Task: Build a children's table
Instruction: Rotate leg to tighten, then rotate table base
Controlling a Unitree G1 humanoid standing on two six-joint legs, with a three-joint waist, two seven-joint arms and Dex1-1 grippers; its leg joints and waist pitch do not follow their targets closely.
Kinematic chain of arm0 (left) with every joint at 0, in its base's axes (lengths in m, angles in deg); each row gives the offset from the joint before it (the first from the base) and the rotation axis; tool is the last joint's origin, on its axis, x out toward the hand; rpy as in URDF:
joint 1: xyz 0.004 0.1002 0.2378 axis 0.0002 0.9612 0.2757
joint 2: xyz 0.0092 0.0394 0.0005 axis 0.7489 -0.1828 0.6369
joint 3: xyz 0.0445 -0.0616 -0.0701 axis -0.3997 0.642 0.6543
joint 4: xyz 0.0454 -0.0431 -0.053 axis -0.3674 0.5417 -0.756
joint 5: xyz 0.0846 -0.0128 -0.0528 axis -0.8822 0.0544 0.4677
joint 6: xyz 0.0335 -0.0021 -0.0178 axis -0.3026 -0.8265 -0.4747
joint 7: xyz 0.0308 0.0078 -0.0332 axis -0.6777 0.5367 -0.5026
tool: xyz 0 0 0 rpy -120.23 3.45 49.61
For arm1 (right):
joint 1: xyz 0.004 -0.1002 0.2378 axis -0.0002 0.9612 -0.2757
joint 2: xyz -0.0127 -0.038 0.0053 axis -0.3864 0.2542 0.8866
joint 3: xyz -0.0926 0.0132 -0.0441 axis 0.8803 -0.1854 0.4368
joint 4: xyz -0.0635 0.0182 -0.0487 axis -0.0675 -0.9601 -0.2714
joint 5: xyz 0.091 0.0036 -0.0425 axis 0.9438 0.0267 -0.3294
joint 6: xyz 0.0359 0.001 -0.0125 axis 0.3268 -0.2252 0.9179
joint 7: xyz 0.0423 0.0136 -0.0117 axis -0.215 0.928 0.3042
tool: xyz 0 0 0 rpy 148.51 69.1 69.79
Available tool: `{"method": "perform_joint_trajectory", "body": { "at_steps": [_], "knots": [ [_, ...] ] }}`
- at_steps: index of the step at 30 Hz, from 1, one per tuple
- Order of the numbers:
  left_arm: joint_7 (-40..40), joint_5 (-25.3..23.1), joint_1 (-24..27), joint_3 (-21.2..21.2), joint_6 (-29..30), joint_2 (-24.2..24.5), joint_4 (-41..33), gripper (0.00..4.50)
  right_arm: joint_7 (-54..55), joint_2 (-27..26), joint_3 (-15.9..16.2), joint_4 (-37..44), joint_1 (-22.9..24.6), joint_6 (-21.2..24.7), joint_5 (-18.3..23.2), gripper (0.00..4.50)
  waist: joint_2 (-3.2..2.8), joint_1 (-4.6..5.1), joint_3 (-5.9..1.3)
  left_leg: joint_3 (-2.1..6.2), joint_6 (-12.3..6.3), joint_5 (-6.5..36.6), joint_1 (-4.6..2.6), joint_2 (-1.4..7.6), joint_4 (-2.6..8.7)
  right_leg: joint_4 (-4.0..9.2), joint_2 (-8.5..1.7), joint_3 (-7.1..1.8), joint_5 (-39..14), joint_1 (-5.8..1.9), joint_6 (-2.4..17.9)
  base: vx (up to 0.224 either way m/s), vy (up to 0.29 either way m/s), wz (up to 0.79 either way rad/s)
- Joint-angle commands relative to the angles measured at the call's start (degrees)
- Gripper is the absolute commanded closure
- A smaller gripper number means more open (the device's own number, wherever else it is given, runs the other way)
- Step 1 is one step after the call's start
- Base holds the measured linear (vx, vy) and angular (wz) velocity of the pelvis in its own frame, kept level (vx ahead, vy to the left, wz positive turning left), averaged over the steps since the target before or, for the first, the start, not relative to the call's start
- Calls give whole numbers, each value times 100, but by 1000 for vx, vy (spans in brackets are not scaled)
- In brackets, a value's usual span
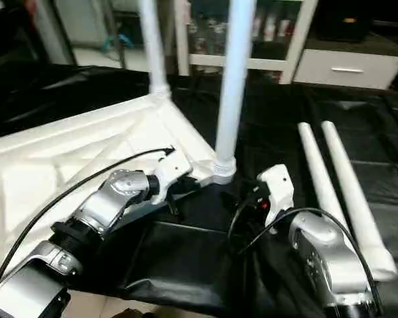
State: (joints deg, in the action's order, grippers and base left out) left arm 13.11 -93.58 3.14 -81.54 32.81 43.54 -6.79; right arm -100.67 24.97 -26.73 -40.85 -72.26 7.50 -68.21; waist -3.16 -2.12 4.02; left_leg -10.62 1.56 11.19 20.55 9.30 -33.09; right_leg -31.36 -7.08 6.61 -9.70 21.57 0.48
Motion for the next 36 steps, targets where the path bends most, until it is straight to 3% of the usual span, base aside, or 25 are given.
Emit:
{"method": "perform_joint_trajectory", "body": {
  "at_steps": [1, 3, 4, 5, 6, 7, 8, 9, 10, 11, 12, 13, 15, 16, 17, 18, 25, 27, 29, 30, 32, 36],
  "knots": [
    [329, 235, -61, 354, -176, -142, 50, 395, 4, -27, 58, 142, 11, 57, 51, 123, 207, -8, -367, 149, -273, 1678, -53, 384, 429, 409, -294, -301, -2304, -147, 844, 0, 0, 0],
    [405, 368, -112, 513, -68, -247, 27, 395, 22, -52, 86, 149, 9, 58, 45, 123, 234, -5, -407, 143, -300, 1555, -7, 378, 409, 359, -300, -326, -2291, -173, 850, 0, 0, 0],
    [477, 391, -136, 567, -107, -286, 41, 391, 30, -64, 98, 162, 8, 68, 48, 123, 218, -22, -430, 140, -313, 1434, 3, 387, 400, 330, -301, -344, -2128, -173, 894, 0, 0, 0],
    [582, 382, -159, 604, -214, -312, 77, 361, 36, -75, 105, 176, 5, 82, 50, 123, 188, -27, -442, 123, -382, 1283, -1, 406, 368, 278, -247, -375, -1601, -97, 1054, 0, 0, 0],
    [820, 401, -186, 748, -343, -347, 105, 352, 42, -93, 115, 221, 12, 112, 54, 123, 247, -9, -446, 117, -441, 1257, 46, 396, 359, 230, -249, -379, -1428, -132, 1116, 0, 0, 0],
    [826, 403, -185, 756, -344, -346, 99, 352, 41, -94, 115, 223, 13, 114, 54, 123, 233, -19, -459, 114, -469, 1217, 50, 385, 352, 222, -251, -377, -1375, -140, 1118, 0, 0, 0],
    [920, 431, -180, 870, -364, -330, 26, 349, 36, -105, 121, 250, 19, 132, 56, 123, 266, -17, -477, 111, -506, 1123, 50, 387, 333, 206, -260, -382, -1251, -143, 1134, 54, 10, -1],
    [908, 468, -155, 940, -317, -298, -69, 344, 33, -113, 127, 266, 24, 140, 54, 123, 248, -18, -511, 112, -609, 831, 54, 381, 300, 153, -253, -384, -861, -148, 1198, 53, -1, 1],
    [896, 482, -144, 959, -294, -286, -104, 344, 32, -115, 129, 270, 26, 142, 53, 123, 273, -22, -539, 105, -684, 623, 56, 377, 268, 110, -250, -385, -583, -151, 1234, 53, -1, 1],
    [700, 573, -9, 1042, -94, -139, -473, 344, 21, -132, 147, 278, 31, 143, 46, 123, 261, -37, -559, 99, -862, 248, 54, 375, 227, 41, -238, -387, -97, -123, 1364, 0, 0, 0],
    [517, 604, 121, 1061, 89, 28, -800, 344, 13, -144, 164, 279, 32, 140, 42, 123, 285, -45, -565, 89, -1040, -18, 89, 366, 190, -11, -244, -390, 234, -129, 1487, 0, 0, 0],
    [511, 605, 125, 1062, 95, 34, -811, 344, 12, -144, 164, 279, 32, 140, 42, 123, 283, -65, -558, 80, -1170, -116, 102, 368, 167, -31, -254, -390, 295, -115, 1557, 0, 0, 0],
    [289, 629, 295, 1061, 314, 261, -1213, 344, 8, -155, 192, 293, 42, 136, 38, 123, 263, -84, -537, 60, -1191, -2, 104, 367, 167, -3, -252, -383, -6, -106, 1550, 0, 0, 0],
    [84, 649, 440, 1059, 525, 541, -1550, 344, -1, -153, 215, 310, 55, 136, 38, 123, 256, -93, -526, 59, -1153, 89, 101, 372, 176, 10, -246, -380, -176, -102, 1529, 0, 0, 0],
    [-20, 668, 519, 1076, 670, 713, -1739, 344, -8, -155, 223, 323, 62, 142, 44, 123, 239, -116, -512, 67, -1000, 302, 80, 405, 209, 27, -251, -382, -508, -100, 1471, 0, 0, 0],
    [-300, 750, 714, 1149, 1083, 1159, -2219, 344, -16, -160, 242, 364, 90, 153, 51, 123, 213, -85, -477, 76, -727, 637, 81, 413, 264, 47, -222, -389, -932, -92, 1350, 0, 0, 0],
    [-743, 926, 1328, 1831, 2429, 2655, -3410, 344, -144, -69, 295, 618, 249, 220, 73, 123, 142, -70, -402, 92, 110, 1896, -61, 400, 379, 163, -168, -433, -1996, 14, 974, 0, 0, 0],
    [-648, 870, 1432, 2135, 2635, 2891, -3471, 344, -159, -56, 298, 649, 270, 224, 80, 123, 147, -47, -392, 93, 170, 1979, -39, 378, 391, 164, -132, -455, -1991, 16, 913, 0, 0, 0],
    [-522, 921, 1550, 2522, 3063, 3105, -3480, 344, -167, -46, 306, 665, 277, 232, 100, 123, 167, -54, -398, 88, 198, 1962, -62, 365, 383, 159, -135, -488, -1945, 33, 931, 0, 0, 0],
    [-515, 929, 1559, 2536, 3093, 3116, -3485, 344, -168, -46, 307, 665, 277, 232, 100, 123, 164, -49, -382, 102, 194, 1969, -33, 357, 392, 162, -131, -505, -2024, 26, 915, 0, 0, 0],
    [-364, 1005, 1640, 2731, 3464, 3195, -3509, 344, -182, -48, 327, 670, 279, 231, 93, 123, 168, -53, -392, 100, 215, 2037, -60, 355, 385, 162, -131, -517, -2114, 46, 891, 0, 0, 0],
    [23, 945, 1800, 2991, 3902, 3342, -3450, 344, -202, -41, 375, 696, 283, 224, 42, 123, 176, -60, -402, 115, 185, 1976, -24, 345, 387, 165, -132, -521, -2061, 27, 855, 0, 0, 0]
  ]
}}
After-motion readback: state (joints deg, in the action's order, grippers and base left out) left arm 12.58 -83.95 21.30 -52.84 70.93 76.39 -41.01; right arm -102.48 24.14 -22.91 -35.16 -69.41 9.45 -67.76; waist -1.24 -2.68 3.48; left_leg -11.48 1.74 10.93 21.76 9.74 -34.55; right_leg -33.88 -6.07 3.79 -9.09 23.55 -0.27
